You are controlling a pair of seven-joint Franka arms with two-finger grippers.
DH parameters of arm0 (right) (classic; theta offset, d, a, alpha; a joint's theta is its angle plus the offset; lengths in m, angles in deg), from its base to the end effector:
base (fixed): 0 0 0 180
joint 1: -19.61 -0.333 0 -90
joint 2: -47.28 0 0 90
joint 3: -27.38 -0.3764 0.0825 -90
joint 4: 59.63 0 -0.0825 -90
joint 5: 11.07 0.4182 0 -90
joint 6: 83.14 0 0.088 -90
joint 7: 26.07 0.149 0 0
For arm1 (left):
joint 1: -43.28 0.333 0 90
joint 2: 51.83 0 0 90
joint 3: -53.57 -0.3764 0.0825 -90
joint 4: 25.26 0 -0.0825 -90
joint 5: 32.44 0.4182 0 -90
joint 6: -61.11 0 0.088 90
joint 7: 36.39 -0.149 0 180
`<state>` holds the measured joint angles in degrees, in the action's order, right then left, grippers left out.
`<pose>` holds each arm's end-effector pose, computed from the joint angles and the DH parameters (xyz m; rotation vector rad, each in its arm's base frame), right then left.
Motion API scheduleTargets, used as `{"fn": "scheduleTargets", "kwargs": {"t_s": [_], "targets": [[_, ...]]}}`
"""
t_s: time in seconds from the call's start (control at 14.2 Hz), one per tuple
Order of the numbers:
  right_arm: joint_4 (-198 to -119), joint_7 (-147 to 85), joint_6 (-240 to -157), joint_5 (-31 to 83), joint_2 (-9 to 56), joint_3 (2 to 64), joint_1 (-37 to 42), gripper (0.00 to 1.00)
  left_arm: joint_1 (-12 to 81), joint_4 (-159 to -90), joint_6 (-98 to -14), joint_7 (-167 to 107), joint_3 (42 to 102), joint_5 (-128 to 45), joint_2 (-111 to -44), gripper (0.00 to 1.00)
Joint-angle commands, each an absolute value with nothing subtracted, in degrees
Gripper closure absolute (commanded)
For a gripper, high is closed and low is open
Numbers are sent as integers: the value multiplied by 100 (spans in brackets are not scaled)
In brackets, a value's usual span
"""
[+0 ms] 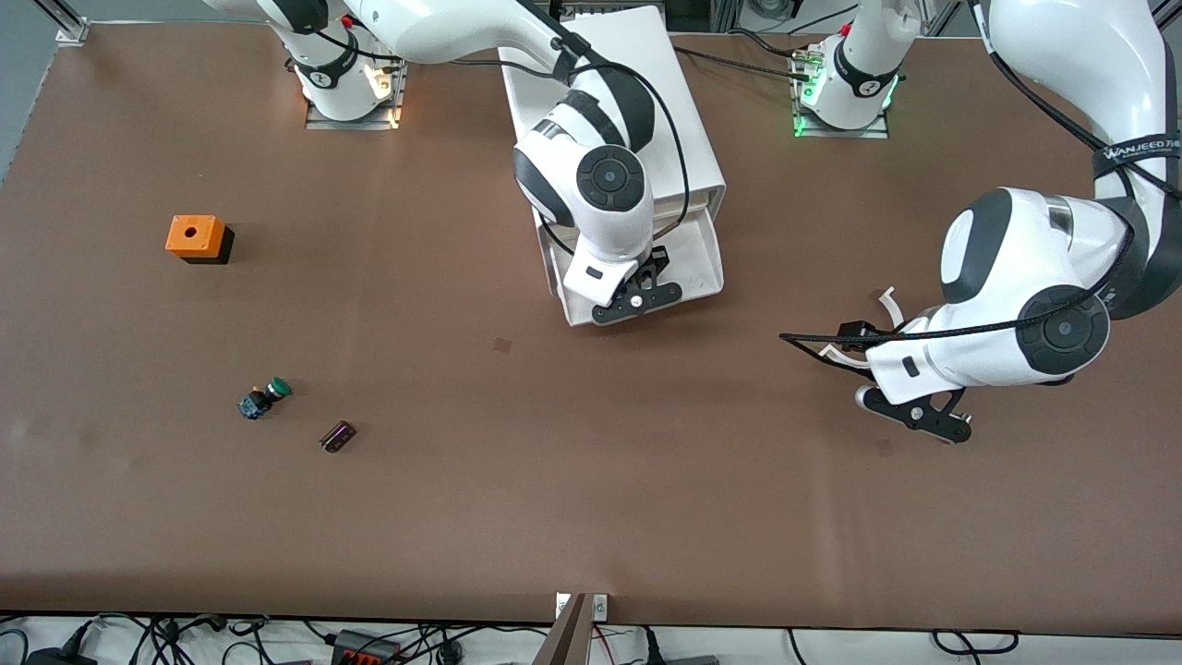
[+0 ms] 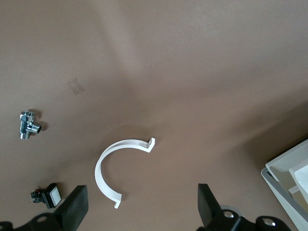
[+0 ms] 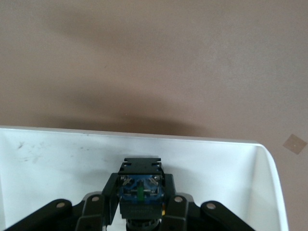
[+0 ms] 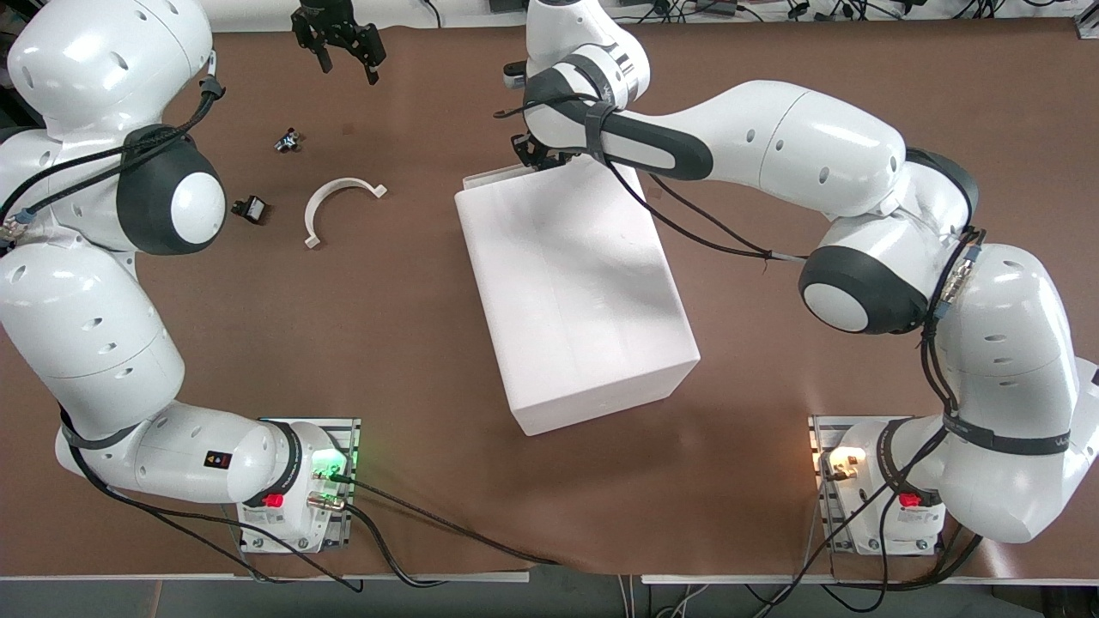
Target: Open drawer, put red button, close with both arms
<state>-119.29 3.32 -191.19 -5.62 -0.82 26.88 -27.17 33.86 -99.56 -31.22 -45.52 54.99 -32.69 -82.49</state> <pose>0.5688 0.6285 0.3260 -3.0312 -0.4272 0.0860 0.7288 -0.1364 0.4219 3.0623 -0.5348 -0.3441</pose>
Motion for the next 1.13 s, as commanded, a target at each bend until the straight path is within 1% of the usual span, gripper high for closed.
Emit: {"fn": "scheduleTargets", "kwargs": {"t_s": [0.0, 0.07, 0.14, 0.35, 0.42, 0.64, 0.71, 0.78, 0.85, 0.92, 1.06], "targets": [[-11860, 504, -19204, -606, -106, 2712, -2768, 91, 3361, -9759, -3091, -4456, 5506, -3156, -8338, 0], [-11860, 504, -19213, -615, -106, 2712, -2759, 9, 3361, -9759, -3091, -4456, 5506, -3156, -8338, 0], [-11851, 513, -19222, -624, -88, 2729, -2768, 0, 3361, -9759, -3091, -4456, 5506, -3156, -8338, 0], [-11807, 661, -19283, -589, -1, 2747, -2663, 0, 3361, -9759, -3091, -4447, 5506, -3174, -8338, 0], [-11755, 689, -19231, -589, 130, 2773, -2567, 0, 3361, -9759, -3091, -4447, 5506, -3182, -8338, 0], [-11754, 645, -19064, -641, 465, 2904, -1988, 0, 3361, -9768, -3161, -3836, 5515, -3435, -8329, 0], [-11763, 610, -19037, -641, 474, 3044, -1829, 0, 3352, -9776, -3361, -3562, 5515, -3603, -8329, 0], [-11772, 488, -18933, -650, 518, 3115, -1601, 0, 3317, -9881, -3642, -3290, 5559, -3613, -8294, 0], [-11772, 217, -18775, -668, 536, 3125, -1373, 0, 3300, -9952, -3749, -3000, 5603, -3630, -8285, 0], [-11772, -247, -18617, -711, 562, 3160, -1101, 0, 3291, -9961, -3881, -2710, 5681, -3631, -8294, 0], [-11781, -1388, -18423, -861, 632, 3204, -635, 0, 3299, -10162, -4398, -2217, 5971, -3692, -8329, 0]]}}
